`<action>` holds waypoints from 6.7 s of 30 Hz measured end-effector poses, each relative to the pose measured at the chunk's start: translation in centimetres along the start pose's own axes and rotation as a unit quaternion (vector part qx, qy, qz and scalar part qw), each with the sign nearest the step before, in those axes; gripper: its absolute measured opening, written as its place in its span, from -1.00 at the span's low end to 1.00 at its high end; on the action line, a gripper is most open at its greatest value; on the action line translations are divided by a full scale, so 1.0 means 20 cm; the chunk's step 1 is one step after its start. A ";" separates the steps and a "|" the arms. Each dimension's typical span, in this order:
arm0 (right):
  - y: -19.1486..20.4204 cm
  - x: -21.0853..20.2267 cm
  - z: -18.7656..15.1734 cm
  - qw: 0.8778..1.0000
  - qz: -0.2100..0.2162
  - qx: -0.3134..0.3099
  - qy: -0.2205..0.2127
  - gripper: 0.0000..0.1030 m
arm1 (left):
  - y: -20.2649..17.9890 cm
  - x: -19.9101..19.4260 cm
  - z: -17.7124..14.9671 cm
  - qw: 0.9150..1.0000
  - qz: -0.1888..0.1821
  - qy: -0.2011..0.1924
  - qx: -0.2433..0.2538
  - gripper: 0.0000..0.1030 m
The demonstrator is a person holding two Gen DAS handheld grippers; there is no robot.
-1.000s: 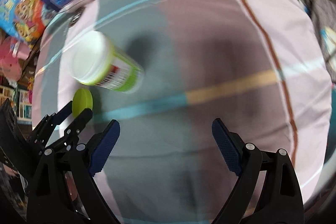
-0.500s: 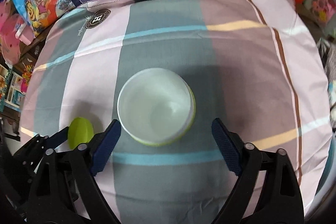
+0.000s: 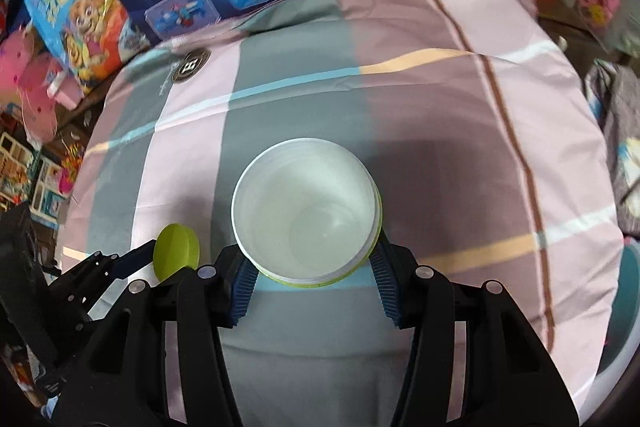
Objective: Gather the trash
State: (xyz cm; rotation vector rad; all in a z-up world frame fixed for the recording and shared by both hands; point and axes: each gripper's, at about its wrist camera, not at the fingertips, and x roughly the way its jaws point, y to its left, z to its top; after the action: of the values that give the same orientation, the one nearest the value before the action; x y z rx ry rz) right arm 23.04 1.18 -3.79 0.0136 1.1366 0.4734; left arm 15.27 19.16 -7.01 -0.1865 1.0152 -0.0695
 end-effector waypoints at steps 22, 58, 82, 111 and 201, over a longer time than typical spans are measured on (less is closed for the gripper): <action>-0.93 -0.57 -0.39 0.984 0.005 0.162 -0.077 -0.04 | -0.89 0.01 0.02 0.990 -0.052 0.011 0.131 0.09; -2.13 -1.03 -1.14 0.918 -0.050 0.372 -0.130 -0.03 | -2.45 0.40 -0.15 0.929 -0.121 0.091 0.339 0.09; -2.20 -0.90 -1.02 0.925 -0.056 0.366 -0.084 -0.03 | -2.43 0.53 -0.08 0.939 -0.114 0.109 0.305 0.82; -2.11 -0.78 -0.91 0.935 -0.089 0.341 -0.039 0.49 | -2.24 0.51 -0.03 0.952 -0.104 0.100 0.269 0.91; -1.39 -1.05 -1.28 0.952 -0.173 0.240 -0.078 0.86 | -1.69 -0.06 -0.35 0.977 -0.076 0.021 0.199 0.92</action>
State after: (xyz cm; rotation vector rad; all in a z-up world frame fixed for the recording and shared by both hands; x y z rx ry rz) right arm 3.52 -37.38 -3.47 0.2671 1.0477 -0.1226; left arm 9.65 -14.72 -3.37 0.1047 1.0072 -0.4155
